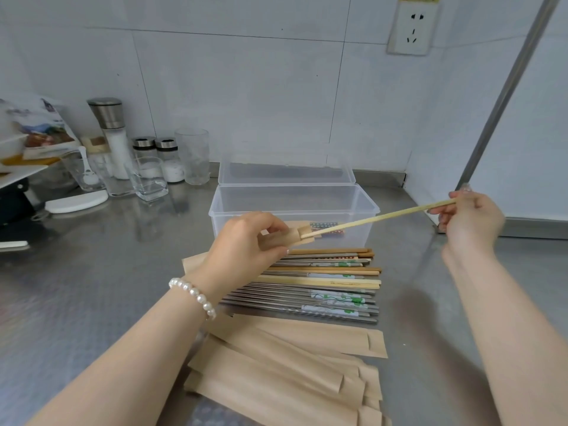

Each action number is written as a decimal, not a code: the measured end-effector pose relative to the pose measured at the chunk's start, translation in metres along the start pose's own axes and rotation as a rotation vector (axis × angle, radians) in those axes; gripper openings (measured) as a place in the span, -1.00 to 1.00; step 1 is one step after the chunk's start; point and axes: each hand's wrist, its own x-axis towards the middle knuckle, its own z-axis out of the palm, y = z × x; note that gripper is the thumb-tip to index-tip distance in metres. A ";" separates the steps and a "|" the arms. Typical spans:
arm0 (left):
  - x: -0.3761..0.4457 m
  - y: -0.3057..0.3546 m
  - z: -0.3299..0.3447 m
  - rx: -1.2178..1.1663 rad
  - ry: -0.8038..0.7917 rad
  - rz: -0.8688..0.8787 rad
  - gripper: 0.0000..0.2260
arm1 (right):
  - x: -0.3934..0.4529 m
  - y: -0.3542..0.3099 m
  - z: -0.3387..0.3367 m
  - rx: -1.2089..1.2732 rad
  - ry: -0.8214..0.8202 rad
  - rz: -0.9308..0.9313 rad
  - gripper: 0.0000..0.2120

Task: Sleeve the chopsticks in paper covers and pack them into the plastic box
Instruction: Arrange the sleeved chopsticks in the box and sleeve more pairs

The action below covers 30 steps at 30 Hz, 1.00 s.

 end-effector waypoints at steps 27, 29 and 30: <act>0.001 -0.003 -0.003 -0.014 0.039 -0.042 -0.77 | -0.038 -0.014 0.014 -0.601 -0.974 0.078 -0.86; 0.002 -0.005 -0.003 -0.013 0.041 -0.064 -0.76 | -0.035 -0.015 0.009 -0.825 -1.147 0.061 -0.84; 0.002 -0.005 -0.002 -0.011 0.032 -0.065 -0.76 | -0.036 -0.014 0.008 -0.923 -1.223 0.074 -0.84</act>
